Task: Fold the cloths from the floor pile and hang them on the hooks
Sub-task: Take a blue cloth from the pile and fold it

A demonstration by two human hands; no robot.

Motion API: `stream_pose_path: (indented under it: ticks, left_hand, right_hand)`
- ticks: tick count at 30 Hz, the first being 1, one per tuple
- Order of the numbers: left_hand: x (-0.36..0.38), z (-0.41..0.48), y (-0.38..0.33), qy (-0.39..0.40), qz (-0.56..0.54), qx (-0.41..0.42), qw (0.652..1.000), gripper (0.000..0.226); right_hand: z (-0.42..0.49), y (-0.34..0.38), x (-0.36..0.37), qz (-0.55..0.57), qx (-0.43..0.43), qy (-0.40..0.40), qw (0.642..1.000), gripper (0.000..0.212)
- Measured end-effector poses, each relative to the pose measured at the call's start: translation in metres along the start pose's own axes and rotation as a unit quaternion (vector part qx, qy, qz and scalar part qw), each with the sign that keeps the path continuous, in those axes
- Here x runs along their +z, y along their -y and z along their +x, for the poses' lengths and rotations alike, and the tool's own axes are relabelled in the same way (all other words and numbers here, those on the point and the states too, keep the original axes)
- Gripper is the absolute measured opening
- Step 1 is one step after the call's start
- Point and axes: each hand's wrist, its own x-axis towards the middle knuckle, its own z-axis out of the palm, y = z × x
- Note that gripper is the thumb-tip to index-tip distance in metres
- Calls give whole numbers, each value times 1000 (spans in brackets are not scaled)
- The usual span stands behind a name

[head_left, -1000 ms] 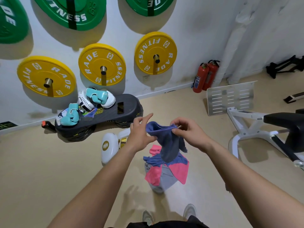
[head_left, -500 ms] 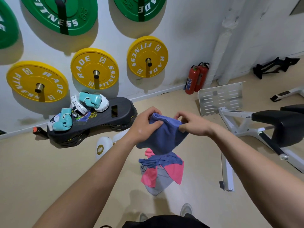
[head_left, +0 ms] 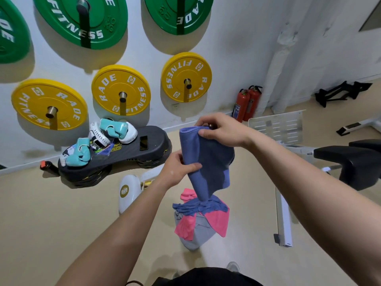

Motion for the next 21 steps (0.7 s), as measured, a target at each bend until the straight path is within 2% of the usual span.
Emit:
stream_pose_path:
  ticks: [3, 5, 7, 9, 12, 14, 18, 21]
  left_hand:
    - [12, 5, 18, 9, -19, -34, 999, 19]
    - [16, 6, 24, 26, 4, -52, 998, 26]
    - [15, 6, 29, 33, 27, -53, 998, 23]
    - [11, 5, 37, 36, 18, -60, 997, 23]
    - [-2, 4, 50, 35, -2, -80, 996, 37]
    - [-10, 4, 54, 27, -9, -88, 996, 33]
    - [-20, 9, 50, -9, -95, -110, 989, 21]
    - [-20, 15, 46, -24, -208, -127, 970, 20]
  right_hand:
    - [4, 1, -18, 20, 2, -33, 999, 14]
    - [4, -6, -29, 12, 2, -61, 998, 14]
    - [4, -21, -36, 3, 13, -97, 995, 12]
    - [1, -37, -40, -5, 35, -135, 990, 9]
    - [-8, -63, -38, -39, 77, -200, 976, 7]
    - [-16, -82, -34, -65, 120, -226, 965, 10]
    - [-38, -119, -17, -101, 225, -229, 942, 16]
    - [-51, -138, -1, -69, 268, -241, 930, 17]
